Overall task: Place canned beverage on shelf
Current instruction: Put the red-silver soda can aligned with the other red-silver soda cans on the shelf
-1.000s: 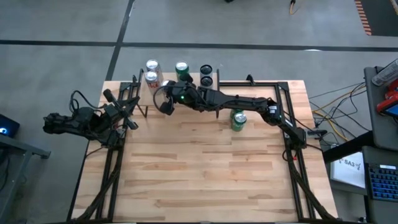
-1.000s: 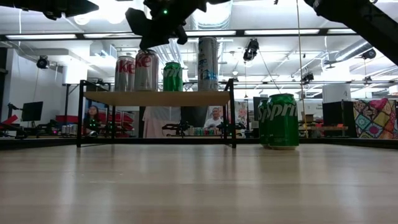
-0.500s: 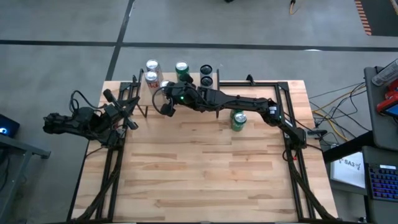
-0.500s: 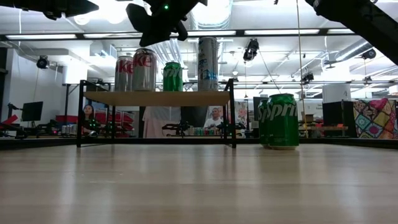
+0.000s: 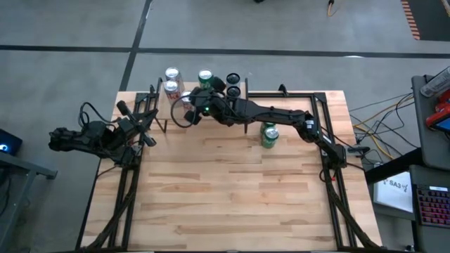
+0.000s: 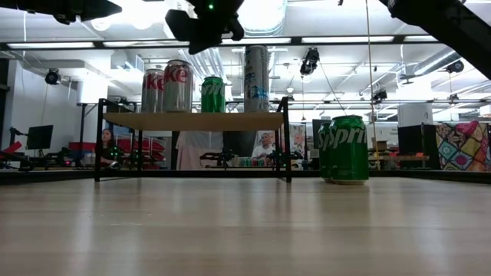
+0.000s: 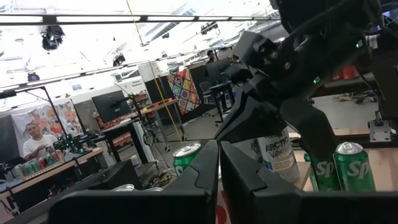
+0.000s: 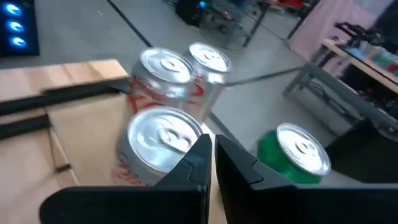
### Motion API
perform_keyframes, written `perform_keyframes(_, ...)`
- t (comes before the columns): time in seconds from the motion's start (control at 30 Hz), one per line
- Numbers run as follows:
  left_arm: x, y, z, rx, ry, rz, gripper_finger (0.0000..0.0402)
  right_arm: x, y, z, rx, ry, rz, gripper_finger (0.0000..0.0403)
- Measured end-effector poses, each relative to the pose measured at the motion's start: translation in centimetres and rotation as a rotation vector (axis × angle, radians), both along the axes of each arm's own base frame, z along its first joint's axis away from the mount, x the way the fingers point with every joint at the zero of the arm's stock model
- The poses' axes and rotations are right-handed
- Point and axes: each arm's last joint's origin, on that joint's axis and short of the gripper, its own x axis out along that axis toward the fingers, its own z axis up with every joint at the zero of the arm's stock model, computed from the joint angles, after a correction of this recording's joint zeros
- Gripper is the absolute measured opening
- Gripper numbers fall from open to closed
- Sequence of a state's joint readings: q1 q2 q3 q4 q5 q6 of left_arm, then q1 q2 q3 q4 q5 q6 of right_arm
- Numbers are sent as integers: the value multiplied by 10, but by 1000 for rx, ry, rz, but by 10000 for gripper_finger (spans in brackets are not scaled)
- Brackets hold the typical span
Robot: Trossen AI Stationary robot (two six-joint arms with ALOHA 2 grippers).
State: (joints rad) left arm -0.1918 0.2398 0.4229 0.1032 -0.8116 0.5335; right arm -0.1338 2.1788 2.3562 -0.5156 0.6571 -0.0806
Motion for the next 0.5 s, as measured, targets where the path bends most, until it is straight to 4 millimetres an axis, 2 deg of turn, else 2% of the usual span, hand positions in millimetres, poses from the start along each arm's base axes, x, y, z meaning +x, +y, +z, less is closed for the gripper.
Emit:
perform_keyframes(0.3, 0, 0, 0, 0, 0, 0, 0, 2, -3, -10, 36, 19, -12, 12)
perform_keyframes(0.5, 0, 0, 0, 0, 0, 0, 0, 6, -2, -14, 69, 8, 47, 12)
